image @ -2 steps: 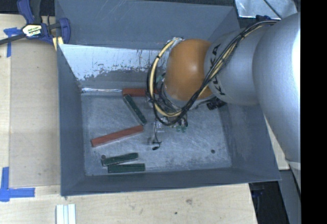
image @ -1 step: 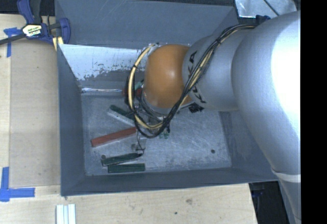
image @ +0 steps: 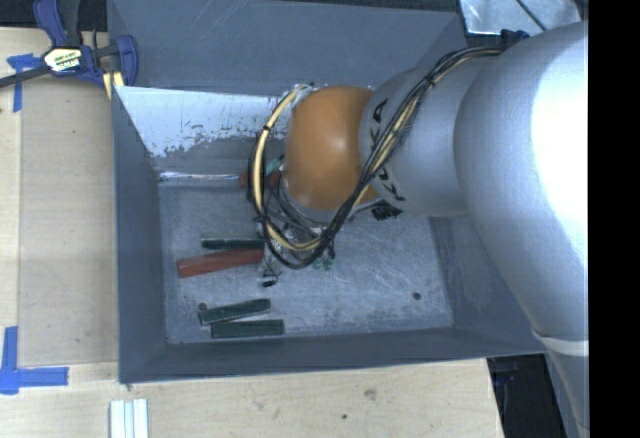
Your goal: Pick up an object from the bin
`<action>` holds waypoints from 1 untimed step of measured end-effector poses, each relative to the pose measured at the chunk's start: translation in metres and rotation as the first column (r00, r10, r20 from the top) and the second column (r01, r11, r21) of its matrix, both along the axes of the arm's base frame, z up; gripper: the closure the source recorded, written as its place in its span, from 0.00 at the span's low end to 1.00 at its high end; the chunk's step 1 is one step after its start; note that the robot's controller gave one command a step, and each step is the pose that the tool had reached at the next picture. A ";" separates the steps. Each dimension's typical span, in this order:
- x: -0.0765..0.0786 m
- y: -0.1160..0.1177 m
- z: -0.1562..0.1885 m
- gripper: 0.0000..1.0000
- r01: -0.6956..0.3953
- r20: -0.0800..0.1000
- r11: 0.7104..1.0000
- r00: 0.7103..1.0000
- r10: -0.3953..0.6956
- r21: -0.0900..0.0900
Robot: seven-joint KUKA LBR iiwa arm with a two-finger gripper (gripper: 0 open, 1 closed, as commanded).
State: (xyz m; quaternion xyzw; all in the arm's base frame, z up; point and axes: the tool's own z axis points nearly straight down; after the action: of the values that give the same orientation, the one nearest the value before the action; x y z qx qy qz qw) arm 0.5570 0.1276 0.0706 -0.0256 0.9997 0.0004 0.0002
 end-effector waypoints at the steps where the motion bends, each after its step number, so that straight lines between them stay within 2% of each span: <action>1: 0.018 0.035 0.155 1.00 -0.402 0.010 0.915 0.915 0.402 -0.002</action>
Offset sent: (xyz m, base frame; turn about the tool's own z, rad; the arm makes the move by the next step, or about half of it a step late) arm 0.0161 0.0342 0.1516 -0.4136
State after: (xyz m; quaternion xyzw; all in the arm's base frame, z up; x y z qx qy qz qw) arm 0.5753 0.1627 0.2259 -0.2306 0.9730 0.0004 0.0054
